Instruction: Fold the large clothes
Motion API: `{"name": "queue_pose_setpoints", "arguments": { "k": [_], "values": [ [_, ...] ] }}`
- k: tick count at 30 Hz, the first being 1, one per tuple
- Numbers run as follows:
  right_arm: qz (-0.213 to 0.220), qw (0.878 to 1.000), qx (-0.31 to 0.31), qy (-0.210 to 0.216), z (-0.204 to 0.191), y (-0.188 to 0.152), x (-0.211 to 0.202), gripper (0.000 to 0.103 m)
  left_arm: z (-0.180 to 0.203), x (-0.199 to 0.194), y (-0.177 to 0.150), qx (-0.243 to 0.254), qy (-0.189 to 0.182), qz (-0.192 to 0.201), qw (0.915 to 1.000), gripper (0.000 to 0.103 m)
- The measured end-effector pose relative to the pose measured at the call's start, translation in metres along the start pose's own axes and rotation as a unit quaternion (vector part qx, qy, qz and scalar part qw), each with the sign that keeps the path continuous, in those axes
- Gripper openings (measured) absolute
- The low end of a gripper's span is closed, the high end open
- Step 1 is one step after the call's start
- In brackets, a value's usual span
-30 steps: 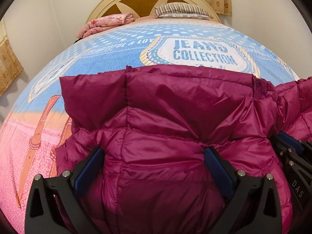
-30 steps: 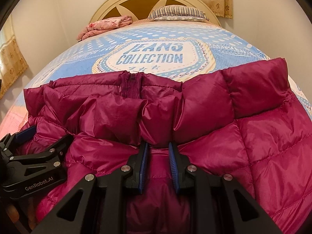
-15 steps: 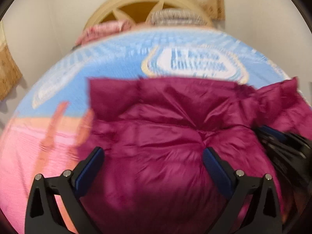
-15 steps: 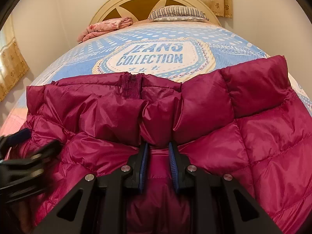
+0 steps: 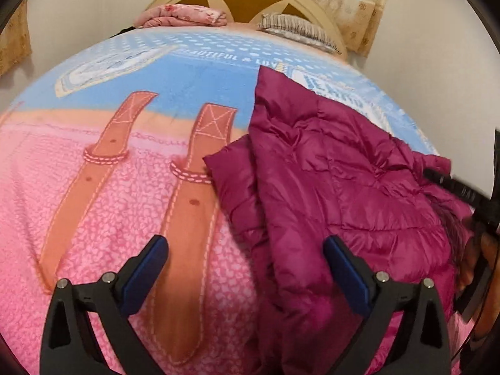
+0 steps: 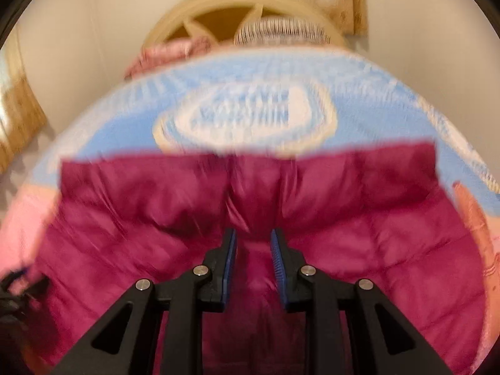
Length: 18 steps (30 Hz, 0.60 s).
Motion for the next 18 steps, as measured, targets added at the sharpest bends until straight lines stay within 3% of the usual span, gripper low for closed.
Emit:
{"name": "queue_pose_setpoints", "arguments": {
  "k": [3, 6, 8, 9, 10, 14, 18],
  "values": [
    [-0.018, 1.000, -0.015, 0.019, -0.015, 0.014, 0.010, 0.024, -0.011, 0.000, -0.002, 0.001, -0.007, 0.004, 1.0000, 0.102],
    [-0.044, 0.998, -0.039, 0.011, -0.026, 0.016, 0.037, 0.024, -0.013, -0.002, -0.004, 0.000, -0.020, -0.001, 0.9998, 0.099],
    [-0.100, 0.994, -0.044, -0.004, -0.026, 0.007, 0.075, 0.024, -0.013, -0.003, -0.005, 0.005, -0.030, -0.004, 0.9995, 0.099],
    [-0.105, 0.994, -0.042, 0.001, -0.025, 0.004, 0.084, 0.024, -0.007, 0.000, -0.003, 0.005, -0.041, -0.013, 0.9991, 0.098],
    [-0.090, 0.995, -0.045, 0.001, -0.026, 0.005, 0.085, 0.024, -0.006, 0.006, -0.004, 0.005, -0.062, -0.030, 0.9976, 0.098],
    [-0.081, 0.995, -0.062, -0.013, -0.029, 0.005, 0.086, 0.024, 0.005, 0.009, -0.002, 0.027, -0.070, -0.033, 0.9967, 0.097],
    [-0.087, 0.995, -0.045, 0.002, -0.022, 0.010, 0.067, 0.025, 0.012, 0.006, -0.002, 0.036, -0.081, -0.042, 0.9951, 0.078]
  ]
}}
Point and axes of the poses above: each gripper's, at about its wrist camera, not at the fingertips, and x roughly the way its jaws point, z to its right, y to its top, the point moved 2 cm from there along x, roughly the way its jaws point, and after that the axes turned 2 degrees about -x, right-handed, at the moved point
